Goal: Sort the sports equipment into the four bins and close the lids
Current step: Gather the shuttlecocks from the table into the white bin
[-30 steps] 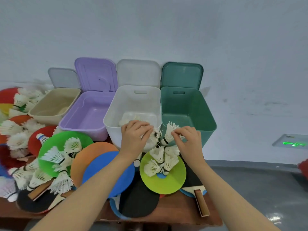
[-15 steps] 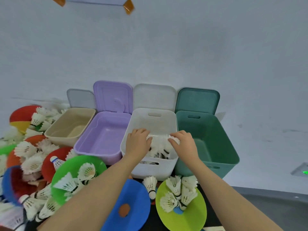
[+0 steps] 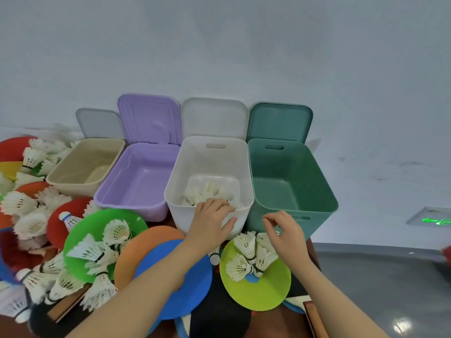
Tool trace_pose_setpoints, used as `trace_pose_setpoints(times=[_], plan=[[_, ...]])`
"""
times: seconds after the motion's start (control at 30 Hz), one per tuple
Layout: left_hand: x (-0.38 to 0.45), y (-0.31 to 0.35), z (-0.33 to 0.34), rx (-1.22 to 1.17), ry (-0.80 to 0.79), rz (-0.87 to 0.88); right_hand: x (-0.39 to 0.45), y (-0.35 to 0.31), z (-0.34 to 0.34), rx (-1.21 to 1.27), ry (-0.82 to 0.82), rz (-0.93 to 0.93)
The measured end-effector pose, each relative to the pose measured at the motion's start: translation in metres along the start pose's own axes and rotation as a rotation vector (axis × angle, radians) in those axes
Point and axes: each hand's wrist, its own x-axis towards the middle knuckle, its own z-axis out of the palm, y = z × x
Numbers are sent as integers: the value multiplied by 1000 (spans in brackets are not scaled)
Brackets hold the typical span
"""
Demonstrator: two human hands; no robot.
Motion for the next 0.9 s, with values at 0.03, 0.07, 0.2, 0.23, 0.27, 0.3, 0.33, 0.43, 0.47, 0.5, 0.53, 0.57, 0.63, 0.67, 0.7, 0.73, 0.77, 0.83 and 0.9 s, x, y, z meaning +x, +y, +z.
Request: trace_pose_setpoints(times=[0.03, 0.07, 0.2, 0.23, 0.27, 0.3, 0.33, 0.43, 0.47, 0.5, 0.53, 0.57, 0.63, 0.67, 0.7, 0.73, 0.77, 0.83, 0.9], plan=[[-7, 5, 5, -10, -9, 14, -8, 8, 1, -9, -15, 20], [-14, 10, 10, -18, -25, 13, -16, 16, 1, -24, -42, 43], [-46, 22, 31, 13, -193, -72, -42, 45, 10, -128, -262, 158], [-53, 25, 35, 27, -263, -113, -48, 50, 13, -174, -303, 160], [-59, 28, 38, 38, -348, -174, -54, 53, 16, -217, -323, 155], [-65, 31, 41, 56, -427, -235, -59, 56, 18, -251, -325, 148], [-70, 33, 45, 88, -477, -280, -62, 58, 20, -278, -318, 141], [-79, 42, 53, 110, -573, -367, -66, 59, 22, -306, -293, 142], [-81, 45, 55, 93, -592, -375, -66, 60, 23, -310, -273, 129], [-82, 47, 57, 84, -607, -376, -67, 60, 24, -316, -248, 110], [-83, 49, 59, 81, -613, -375, -68, 60, 25, -323, -214, 98], [-83, 50, 62, 78, -608, -378, -69, 60, 25, -325, -172, 105], [-84, 51, 67, 68, -597, -387, -71, 59, 26, -305, -98, 195], [-85, 52, 69, 64, -594, -391, -73, 59, 26, -286, -78, 261], [-86, 52, 72, 58, -592, -397, -75, 60, 27, -267, -88, 320], [-88, 52, 73, 52, -585, -399, -78, 61, 27, -249, -118, 357], [-90, 53, 74, 42, -567, -401, -80, 62, 28, -238, -147, 369], [-93, 54, 74, 0, -502, -419, -85, 64, 29, -218, -171, 373], [-96, 55, 72, -41, -421, -439, -87, 64, 30, -174, -151, 401]])
